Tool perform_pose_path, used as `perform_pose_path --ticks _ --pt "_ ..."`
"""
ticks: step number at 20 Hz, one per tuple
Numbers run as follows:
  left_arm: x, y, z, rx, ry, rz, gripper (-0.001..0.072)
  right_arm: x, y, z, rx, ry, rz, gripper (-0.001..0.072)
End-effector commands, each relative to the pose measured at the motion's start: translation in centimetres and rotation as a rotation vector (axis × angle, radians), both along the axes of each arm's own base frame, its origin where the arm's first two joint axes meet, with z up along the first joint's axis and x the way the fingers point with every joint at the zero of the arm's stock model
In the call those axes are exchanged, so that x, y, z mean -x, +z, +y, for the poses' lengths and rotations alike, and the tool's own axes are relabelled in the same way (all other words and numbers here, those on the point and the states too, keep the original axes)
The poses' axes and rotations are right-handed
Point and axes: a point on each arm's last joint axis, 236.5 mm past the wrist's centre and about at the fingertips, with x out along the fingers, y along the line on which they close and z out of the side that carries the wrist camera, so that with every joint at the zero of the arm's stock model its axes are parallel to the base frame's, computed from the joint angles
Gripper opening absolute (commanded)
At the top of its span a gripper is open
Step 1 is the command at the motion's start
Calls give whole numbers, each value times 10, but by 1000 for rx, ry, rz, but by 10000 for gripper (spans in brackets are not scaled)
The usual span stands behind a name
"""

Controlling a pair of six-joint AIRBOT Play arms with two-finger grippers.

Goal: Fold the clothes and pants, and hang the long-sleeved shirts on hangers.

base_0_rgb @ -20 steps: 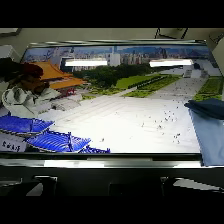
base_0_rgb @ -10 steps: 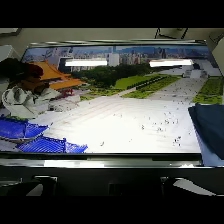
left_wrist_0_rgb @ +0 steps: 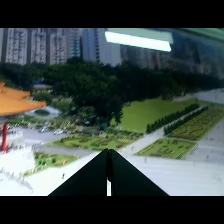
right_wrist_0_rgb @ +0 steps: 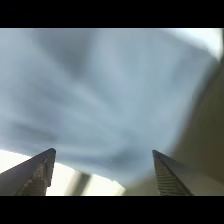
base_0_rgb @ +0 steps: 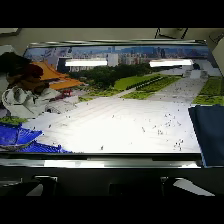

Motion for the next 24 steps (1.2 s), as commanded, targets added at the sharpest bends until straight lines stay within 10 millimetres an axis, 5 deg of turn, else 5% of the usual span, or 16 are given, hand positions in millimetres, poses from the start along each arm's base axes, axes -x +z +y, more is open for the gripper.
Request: perform_pose_path --ticks 1,2,3,4,5,7,8,9,11,13,15,24 --pt "-12 80 -5 49 26 -279 21 -115 126 -34 243 97 -507 693" --pt "-19 96 3 -2 66 -351 21 -153 179 -28 335 168 -666 693" --pt "-30 91 13 -61 102 -348 21 -188 226 -9 424 259 -786 693" --pt "-44 64 26 -101 151 -261 20 -216 254 23 467 350 -854 689" --pt "-55 23 39 -148 190 -126 21 -239 262 63 449 444 -884 685" --pt "-55 -87 63 -273 223 253 66 -266 227 156 288 636 -812 672" --pt "-41 -141 64 -302 198 462 350 -266 190 194 184 698 -702 692" --pt "-18 -186 60 -316 155 663 720 -257 149 230 65 744 -568 698" --pt "25 -249 39 -350 -29 925 712 -233 83 288 -125 846 -359 697" --pt "27 -268 26 -330 -28 894 711 -218 50 316 -165 915 -258 697" --pt "20 -270 21 -323 -14 820 710 -214 40 315 -91 962 -202 696" --pt "20 -272 21 -326 -18 819 711 -215 40 321 -90 975 -209 693"
